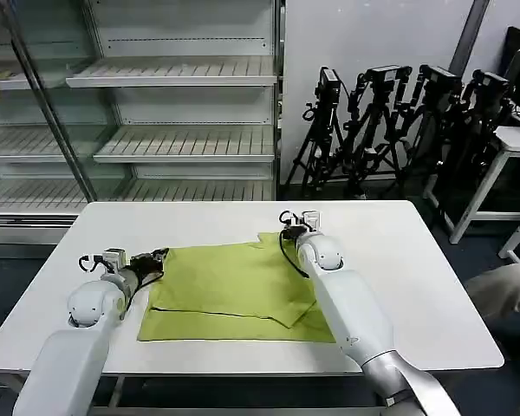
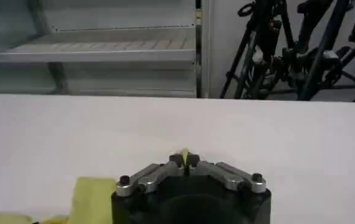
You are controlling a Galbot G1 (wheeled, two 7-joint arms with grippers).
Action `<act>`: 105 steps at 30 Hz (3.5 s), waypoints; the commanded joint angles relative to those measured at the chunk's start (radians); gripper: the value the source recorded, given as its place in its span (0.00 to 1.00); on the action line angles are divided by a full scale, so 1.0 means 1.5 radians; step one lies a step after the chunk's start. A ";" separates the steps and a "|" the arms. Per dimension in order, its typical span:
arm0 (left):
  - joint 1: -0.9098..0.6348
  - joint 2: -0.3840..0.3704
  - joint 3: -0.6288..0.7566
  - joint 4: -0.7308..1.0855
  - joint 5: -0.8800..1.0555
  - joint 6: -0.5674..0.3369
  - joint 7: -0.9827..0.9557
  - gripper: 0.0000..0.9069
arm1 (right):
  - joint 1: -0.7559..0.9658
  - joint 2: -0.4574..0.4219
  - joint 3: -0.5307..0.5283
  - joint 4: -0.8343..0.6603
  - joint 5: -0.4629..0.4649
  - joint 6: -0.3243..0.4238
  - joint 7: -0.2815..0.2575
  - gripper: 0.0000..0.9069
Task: Fold and organize the clothes.
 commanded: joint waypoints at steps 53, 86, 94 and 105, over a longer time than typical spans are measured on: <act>0.302 -0.017 -0.126 -0.309 -0.031 -0.030 -0.016 0.02 | -0.430 -0.214 0.052 0.555 0.024 0.036 -0.018 0.00; 0.323 -0.003 -0.124 -0.310 0.004 -0.022 -0.006 0.37 | -0.449 -0.214 0.059 0.557 -0.005 0.023 -0.029 0.09; 0.334 -0.008 -0.134 -0.352 -0.025 -0.029 -0.048 1.00 | -0.466 -0.225 0.077 0.589 -0.003 0.027 -0.035 1.00; 0.347 -0.062 -0.096 -0.375 -0.134 -0.010 -0.219 1.00 | -0.555 -0.238 0.128 0.705 0.008 0.035 -0.043 1.00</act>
